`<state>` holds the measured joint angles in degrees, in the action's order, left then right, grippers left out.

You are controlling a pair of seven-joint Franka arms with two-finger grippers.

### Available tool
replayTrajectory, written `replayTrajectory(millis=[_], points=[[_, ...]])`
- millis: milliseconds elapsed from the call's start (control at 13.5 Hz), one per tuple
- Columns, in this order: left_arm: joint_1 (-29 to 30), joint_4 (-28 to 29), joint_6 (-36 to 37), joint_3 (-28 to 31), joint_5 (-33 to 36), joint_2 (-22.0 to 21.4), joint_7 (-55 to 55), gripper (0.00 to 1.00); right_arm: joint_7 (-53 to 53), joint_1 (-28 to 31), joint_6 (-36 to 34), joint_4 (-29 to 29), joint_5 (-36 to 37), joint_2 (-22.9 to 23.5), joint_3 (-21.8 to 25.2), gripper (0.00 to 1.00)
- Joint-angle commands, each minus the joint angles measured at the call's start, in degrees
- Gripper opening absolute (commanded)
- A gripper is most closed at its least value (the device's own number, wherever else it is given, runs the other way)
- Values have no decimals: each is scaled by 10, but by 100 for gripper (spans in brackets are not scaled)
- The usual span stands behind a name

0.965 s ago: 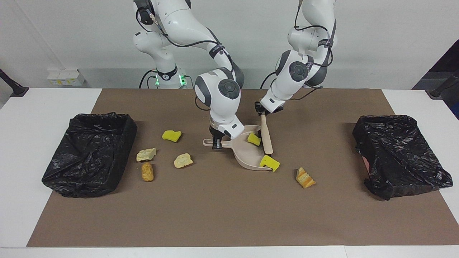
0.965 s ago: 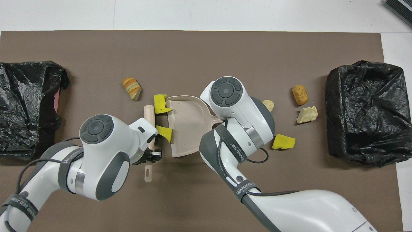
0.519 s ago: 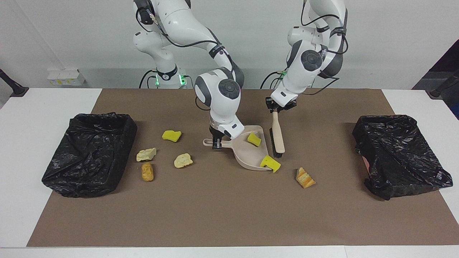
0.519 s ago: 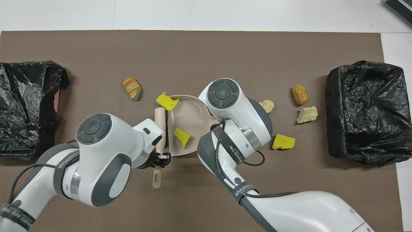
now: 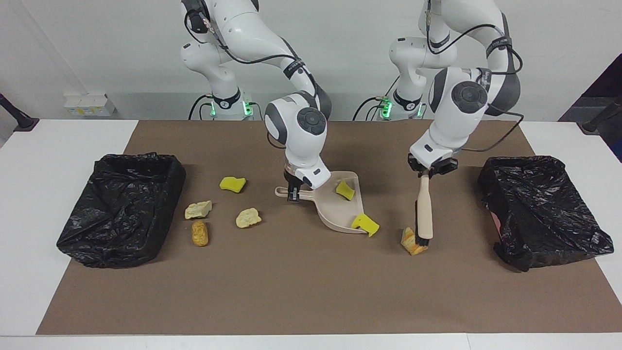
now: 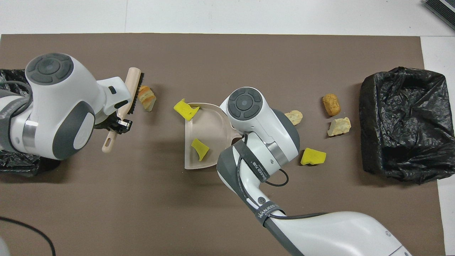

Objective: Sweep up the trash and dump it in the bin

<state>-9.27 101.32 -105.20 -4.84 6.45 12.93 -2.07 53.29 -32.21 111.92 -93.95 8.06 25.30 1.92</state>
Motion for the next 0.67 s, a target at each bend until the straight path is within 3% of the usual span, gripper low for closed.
replayTrajectory(millis=[0,148,371,594], points=[[16,-99,9,-7,55,87,-55,0,-45,-7,-13,-5,11,-7,-2,0],[14,-90,-25,-7,61,92,-95,0,-47,-8,-15,-6,11,-8,-2,0],[15,11,-64,-10,38,60,-98,0,-47,-7,-13,-7,11,-8,-2,0],[12,55,-37,-9,-79,32,-81,0,-47,-3,-3,-12,11,-7,-3,0]])
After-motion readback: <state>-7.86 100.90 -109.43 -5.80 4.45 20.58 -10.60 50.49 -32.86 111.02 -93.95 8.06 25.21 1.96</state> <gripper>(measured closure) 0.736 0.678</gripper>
